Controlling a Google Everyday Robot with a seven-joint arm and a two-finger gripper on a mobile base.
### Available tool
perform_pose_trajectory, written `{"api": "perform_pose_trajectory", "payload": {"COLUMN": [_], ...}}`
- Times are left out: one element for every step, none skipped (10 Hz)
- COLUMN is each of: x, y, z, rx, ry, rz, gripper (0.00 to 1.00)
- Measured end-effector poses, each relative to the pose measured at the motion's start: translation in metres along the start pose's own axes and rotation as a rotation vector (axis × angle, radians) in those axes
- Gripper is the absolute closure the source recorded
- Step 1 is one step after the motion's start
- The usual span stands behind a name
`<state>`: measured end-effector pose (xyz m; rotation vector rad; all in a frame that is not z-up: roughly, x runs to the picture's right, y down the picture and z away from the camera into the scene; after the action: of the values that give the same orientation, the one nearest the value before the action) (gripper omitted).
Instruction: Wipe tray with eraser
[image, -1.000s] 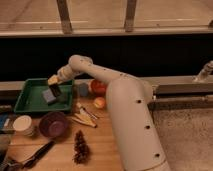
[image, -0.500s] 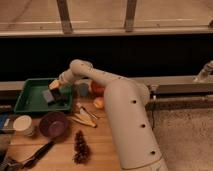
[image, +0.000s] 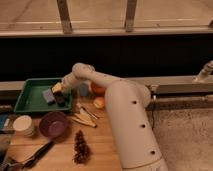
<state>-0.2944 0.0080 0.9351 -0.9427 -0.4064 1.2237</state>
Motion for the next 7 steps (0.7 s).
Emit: {"api": "perform_pose_trajectory", "payload": {"x": [0.003, 0.004, 0.005, 0.005, 0.003, -0.003, -0.011], "y": [-0.001, -0.001, 0.000, -0.001, -0.004, -0.009, -0.017], "z": [0.000, -0.001, 0.000, -0.001, -0.003, -0.004, -0.004], "rx": [0.009, 0.015, 0.023, 0.030, 0.041, 0.047, 0.051], "ry": [0.008, 0.012, 0.021, 0.026, 0.029, 0.032, 0.034], "rz": [0.003, 0.002, 0.000, -0.001, -0.006, -0.013, -0.027], "gripper": [1.00, 1.00, 1.00, 1.00, 1.00, 1.00, 1.00]}}
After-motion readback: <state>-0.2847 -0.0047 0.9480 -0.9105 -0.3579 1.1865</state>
